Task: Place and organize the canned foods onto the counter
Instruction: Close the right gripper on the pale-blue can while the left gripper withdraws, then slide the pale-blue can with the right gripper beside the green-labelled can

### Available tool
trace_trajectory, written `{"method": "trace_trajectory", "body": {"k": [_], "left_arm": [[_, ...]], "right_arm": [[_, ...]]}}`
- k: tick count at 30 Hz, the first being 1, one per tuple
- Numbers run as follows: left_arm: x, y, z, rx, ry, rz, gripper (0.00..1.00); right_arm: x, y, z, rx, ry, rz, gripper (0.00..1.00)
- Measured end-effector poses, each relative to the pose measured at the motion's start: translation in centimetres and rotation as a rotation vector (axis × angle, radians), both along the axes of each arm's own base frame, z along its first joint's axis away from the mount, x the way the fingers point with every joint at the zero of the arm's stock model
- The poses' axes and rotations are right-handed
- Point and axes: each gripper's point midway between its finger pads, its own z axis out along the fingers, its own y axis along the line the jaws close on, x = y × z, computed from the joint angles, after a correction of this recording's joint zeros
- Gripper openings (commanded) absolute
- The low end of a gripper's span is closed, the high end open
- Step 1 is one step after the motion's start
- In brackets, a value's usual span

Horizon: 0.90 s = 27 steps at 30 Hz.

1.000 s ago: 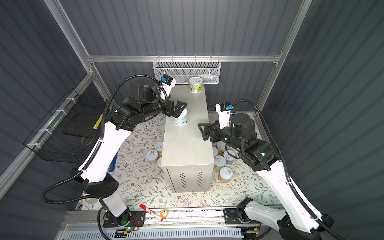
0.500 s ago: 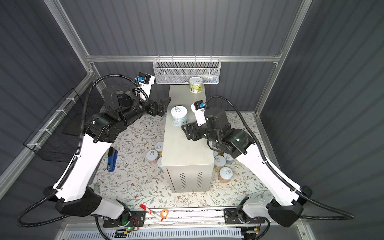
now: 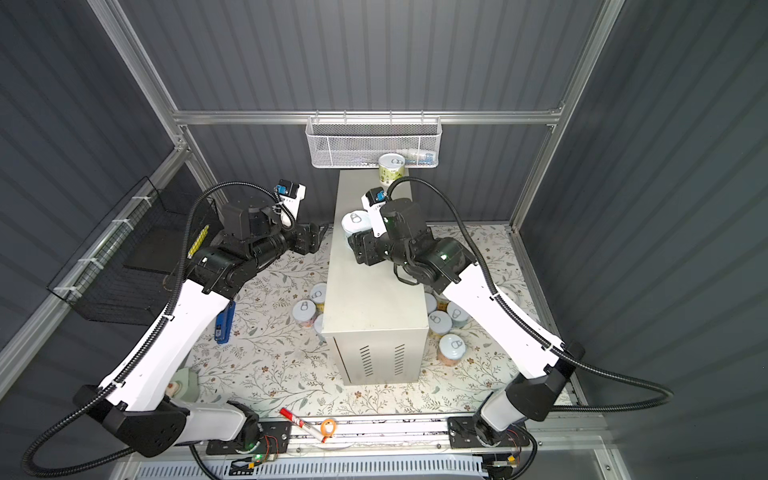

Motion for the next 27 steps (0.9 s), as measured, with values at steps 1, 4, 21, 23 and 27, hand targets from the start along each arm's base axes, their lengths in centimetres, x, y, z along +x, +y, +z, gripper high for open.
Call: {"method": "trace_trajectory", "body": {"k": [1,4,21,23,27], "left_arm": [[0.3,0.4,0.1,-0.011,0.007,0.013,0.99],[1.5,1.0,0.5,-0.025,0.024,0.036,0.99],[3.4,2.2,-7.0,0.014,0.181,0.074,1.00],[3.6,2.4,-7.2,0.012,0.180,0.079,0.99],[3.8,2.6,-7.3,0.006,0.180,0.085,0.99]], "right_arm": [[0.2,0.1,0.0,-0.007,-0.002,-0.004,0.72],[1.0,0.3,0.3,-0.025,-0.014,-0.020,0.71],[8.4,0.5,1.4,-0.075,-0.071,-0.122,0.69],[9.4,0.4,1.4,-0.072,-0.073,-0.137,0.68],[11.2,0.0,1.3,-0.062,-0.075,-0.159,0.66]]}}
